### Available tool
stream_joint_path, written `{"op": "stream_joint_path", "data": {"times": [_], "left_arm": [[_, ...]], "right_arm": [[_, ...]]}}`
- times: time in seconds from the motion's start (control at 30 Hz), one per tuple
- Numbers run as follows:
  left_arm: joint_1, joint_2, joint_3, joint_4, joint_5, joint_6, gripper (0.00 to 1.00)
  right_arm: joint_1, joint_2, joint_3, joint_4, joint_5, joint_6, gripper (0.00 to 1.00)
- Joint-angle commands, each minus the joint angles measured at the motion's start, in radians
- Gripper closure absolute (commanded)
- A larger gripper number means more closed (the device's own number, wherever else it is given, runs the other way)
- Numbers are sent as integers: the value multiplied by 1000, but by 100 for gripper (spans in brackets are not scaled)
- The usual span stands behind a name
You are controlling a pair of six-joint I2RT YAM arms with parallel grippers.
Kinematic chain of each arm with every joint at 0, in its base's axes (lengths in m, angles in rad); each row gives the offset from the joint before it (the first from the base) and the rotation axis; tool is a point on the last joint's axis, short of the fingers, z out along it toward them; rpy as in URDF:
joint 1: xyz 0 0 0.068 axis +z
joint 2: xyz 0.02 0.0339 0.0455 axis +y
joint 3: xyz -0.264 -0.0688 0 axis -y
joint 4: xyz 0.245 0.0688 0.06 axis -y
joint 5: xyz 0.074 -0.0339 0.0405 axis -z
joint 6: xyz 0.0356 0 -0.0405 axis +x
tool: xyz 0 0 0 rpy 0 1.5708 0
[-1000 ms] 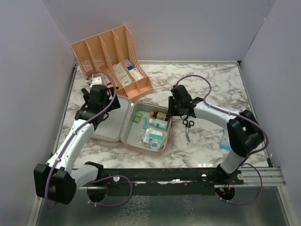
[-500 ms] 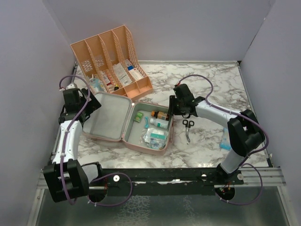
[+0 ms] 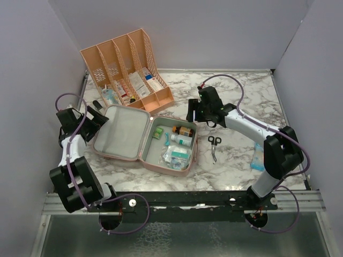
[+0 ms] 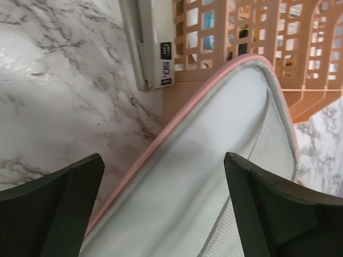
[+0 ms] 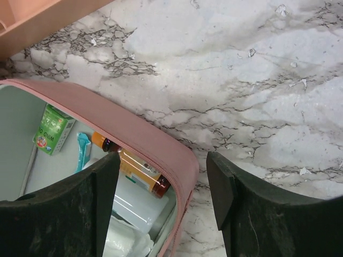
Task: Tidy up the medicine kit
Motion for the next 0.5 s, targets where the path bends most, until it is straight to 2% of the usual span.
{"op": "stream_joint_path", "data": {"times": [0.0, 0.07, 0.17, 0.33, 0.47], "left_arm": [[22, 31, 3, 86, 221, -3, 1], [23, 19, -3, 112, 286, -35, 1], [23, -24, 4, 120, 311, -97, 2], [23, -113, 72, 9, 292, -70, 2], [23, -162, 74, -8, 362, -100, 4]], "right_arm": [[-4, -30, 13, 15, -14, -31, 33], [-4, -39, 15, 16, -18, -31, 33], [-4, -51, 17, 20, -15, -35, 33], [-4, -52, 15, 22, -8, -30, 34], [-4, -44, 25, 17, -14, -21, 35]]}}
